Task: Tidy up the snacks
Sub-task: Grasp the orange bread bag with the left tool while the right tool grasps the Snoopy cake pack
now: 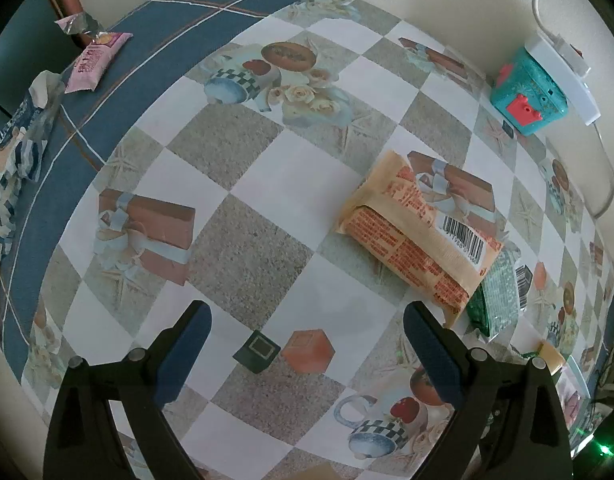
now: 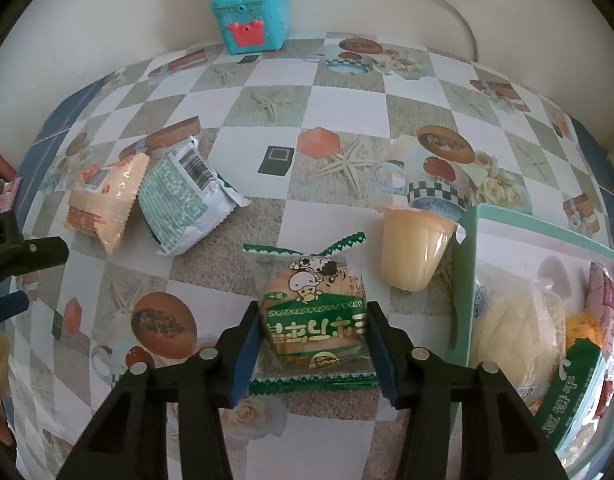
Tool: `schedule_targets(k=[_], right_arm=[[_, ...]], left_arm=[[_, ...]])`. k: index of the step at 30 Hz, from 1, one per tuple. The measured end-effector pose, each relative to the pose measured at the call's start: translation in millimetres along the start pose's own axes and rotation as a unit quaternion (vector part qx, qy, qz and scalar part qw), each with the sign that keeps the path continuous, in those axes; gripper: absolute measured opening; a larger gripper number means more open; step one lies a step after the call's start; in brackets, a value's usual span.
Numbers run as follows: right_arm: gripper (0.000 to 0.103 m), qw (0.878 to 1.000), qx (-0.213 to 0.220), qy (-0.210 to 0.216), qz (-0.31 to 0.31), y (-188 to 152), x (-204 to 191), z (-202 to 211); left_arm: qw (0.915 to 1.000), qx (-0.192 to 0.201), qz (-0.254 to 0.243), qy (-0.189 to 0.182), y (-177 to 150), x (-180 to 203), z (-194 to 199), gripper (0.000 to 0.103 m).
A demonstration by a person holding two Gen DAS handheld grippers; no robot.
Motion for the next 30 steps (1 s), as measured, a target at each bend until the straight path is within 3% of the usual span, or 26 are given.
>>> schedule_targets(k=[16,28,30], right_arm=[[0.053,0.999,0.044,0.021,-0.009,19.5,-2.2,36.6],[0.053,0.996,0.075,0.025,-0.031,41.8,6.3,34.4],[0.053,0.996,0.078,0.029,-0.031,43.6,6.1,33.1]], left_arm=[[0.9998,-0.006,0.015,-0.008,1.7,-4.9,1.2,0.097],[0.9953,-0.012,0.054,-0.079,17.5,17.1,13.9,0.097],[0.9941,-0.016,0.073,-0.078,25.1,21.8,8.1,0.097]])
Point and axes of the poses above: each gripper's, at about its wrist camera, not at the fingertips, and z roughly against the way its jaws point, x to its right, y to its top, the point moved 7 cm from there along -z, roughly the way its jaws point, and after that the axes turned 10 degrees about z, right-handed, at the moved point
